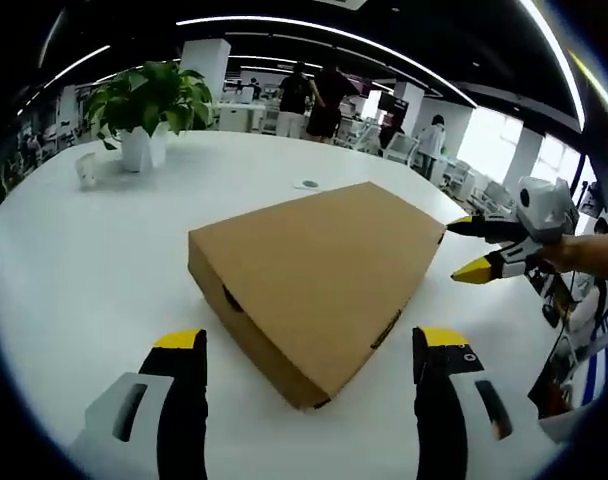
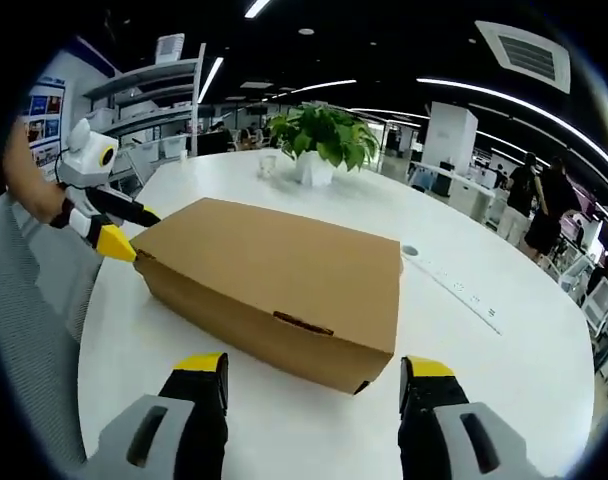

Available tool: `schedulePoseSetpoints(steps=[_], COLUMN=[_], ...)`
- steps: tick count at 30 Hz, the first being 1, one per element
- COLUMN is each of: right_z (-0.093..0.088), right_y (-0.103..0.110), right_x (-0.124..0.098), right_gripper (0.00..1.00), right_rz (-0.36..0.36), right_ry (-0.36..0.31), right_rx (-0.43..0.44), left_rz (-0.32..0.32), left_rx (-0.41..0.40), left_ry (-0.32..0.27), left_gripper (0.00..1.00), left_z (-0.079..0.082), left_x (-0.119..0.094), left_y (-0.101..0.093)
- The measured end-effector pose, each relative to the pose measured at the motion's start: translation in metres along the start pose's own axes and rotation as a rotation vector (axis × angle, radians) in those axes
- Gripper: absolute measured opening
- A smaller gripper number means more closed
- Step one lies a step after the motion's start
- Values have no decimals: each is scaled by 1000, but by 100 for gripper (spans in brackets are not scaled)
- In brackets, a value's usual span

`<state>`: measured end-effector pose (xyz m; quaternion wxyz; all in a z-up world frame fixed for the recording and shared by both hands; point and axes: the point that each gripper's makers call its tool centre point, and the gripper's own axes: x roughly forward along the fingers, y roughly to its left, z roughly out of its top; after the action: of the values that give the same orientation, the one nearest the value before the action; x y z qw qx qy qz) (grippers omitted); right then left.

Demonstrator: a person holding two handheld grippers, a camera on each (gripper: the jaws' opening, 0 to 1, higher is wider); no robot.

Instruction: Operate the shoe box by opening the lid, removing the specified soft item, and placing it in the target area until the item is outside and the box remains undamaged.

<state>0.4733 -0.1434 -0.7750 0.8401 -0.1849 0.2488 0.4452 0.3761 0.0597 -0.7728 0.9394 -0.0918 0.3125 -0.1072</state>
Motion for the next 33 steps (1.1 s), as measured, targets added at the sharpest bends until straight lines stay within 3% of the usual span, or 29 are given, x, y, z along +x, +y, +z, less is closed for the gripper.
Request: schedulePoseSetpoints(steps=[14, 33], right_z=[14, 18], right_y=[-9, 1], right_x=[15, 18], right_gripper=[64, 62], right_rz=[9, 7], right_ry=[-24, -7], right_rx=[-5, 36], left_rz=[-6, 17], left_rx=[7, 57], left_ry=[6, -3], left_gripper=[79, 71], left_z=[-2, -1], left_x=[11, 15], left_y=[-4, -3])
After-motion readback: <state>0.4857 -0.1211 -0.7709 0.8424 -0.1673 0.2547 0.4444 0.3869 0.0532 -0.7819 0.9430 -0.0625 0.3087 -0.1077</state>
